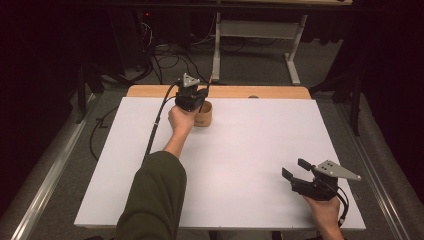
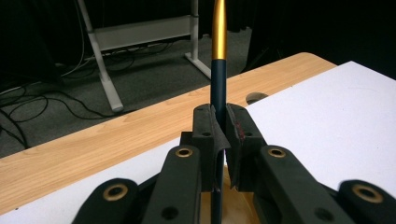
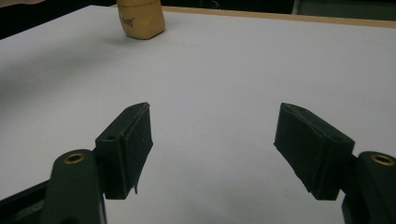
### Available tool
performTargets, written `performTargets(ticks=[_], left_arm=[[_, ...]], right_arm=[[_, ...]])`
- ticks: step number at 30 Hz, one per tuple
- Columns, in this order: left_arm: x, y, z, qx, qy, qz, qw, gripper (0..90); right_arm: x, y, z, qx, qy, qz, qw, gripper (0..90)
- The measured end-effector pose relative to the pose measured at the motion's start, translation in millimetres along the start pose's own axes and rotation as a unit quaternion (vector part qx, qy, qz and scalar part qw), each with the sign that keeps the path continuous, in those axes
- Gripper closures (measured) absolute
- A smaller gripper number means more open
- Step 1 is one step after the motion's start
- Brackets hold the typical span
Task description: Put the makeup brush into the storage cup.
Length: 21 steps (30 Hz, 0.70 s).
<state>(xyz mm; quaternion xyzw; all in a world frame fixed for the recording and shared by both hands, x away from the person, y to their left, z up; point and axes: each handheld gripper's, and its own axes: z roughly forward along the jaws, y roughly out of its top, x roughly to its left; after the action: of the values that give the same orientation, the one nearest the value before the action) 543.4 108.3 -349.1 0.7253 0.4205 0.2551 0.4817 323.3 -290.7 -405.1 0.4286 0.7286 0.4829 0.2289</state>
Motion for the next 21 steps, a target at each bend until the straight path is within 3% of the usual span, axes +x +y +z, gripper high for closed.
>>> performTargets(ticks=[9,21], left_arm=[[-3.5,-2.7,-0.2,0.019,-0.008,0.017,0.9996,82.9],[-8.1,-5.6,0.7,0.036,-0.020,0.025,0.9989,82.9]], right_arm=[[0.4,0.3,0.4,0.000,0.001,-0.006,1.0000,29.3],[1.6,0.3,0.6,0.002,0.000,-0.003,1.0000,29.4]])
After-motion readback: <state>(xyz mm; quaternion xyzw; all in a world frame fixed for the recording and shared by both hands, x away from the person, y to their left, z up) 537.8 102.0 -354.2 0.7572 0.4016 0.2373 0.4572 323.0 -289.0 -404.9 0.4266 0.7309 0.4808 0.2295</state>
